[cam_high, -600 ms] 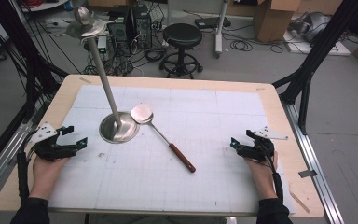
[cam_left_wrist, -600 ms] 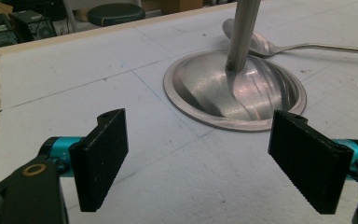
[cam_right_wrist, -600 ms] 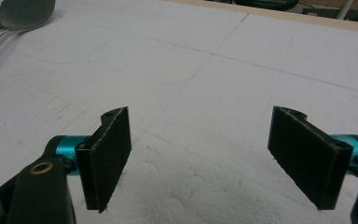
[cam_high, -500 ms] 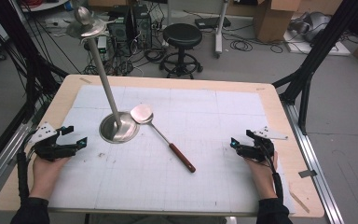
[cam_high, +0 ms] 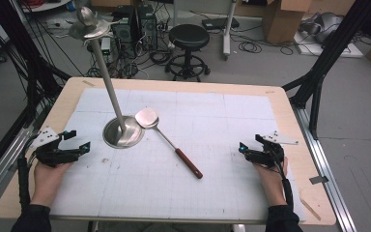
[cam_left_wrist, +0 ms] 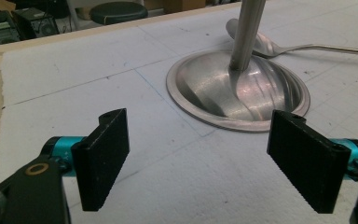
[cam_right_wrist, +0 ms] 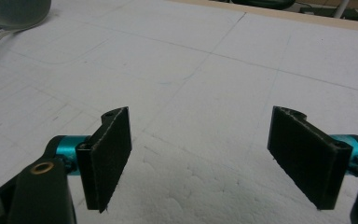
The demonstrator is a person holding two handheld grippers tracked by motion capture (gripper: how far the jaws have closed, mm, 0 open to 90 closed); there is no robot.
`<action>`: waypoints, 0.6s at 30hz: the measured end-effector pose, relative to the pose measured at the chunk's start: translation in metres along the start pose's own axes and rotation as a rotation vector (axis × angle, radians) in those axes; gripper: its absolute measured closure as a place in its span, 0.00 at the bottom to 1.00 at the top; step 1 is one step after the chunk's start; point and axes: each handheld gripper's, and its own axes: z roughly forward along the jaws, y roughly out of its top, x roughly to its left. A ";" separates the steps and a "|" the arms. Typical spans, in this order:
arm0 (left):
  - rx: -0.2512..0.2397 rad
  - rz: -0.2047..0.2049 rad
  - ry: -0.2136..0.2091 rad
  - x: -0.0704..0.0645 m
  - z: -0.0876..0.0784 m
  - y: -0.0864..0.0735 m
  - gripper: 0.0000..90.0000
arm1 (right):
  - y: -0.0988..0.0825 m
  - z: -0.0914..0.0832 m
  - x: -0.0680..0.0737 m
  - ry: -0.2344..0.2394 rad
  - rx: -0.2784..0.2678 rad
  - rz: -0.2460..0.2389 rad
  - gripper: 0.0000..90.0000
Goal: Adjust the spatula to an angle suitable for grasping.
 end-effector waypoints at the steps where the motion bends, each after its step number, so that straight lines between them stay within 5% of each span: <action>1: -0.002 -0.003 0.000 0.000 0.000 0.000 0.24 | 0.000 0.000 0.000 0.000 0.000 0.000 0.23; 9: 0.005 0.020 0.009 -0.002 0.001 0.000 0.24 | 0.006 -0.003 0.004 0.003 -0.048 -0.007 0.24; 18: 0.005 0.019 0.007 -0.002 0.001 0.000 0.24 | 0.033 0.008 0.028 0.057 -0.096 -0.044 0.24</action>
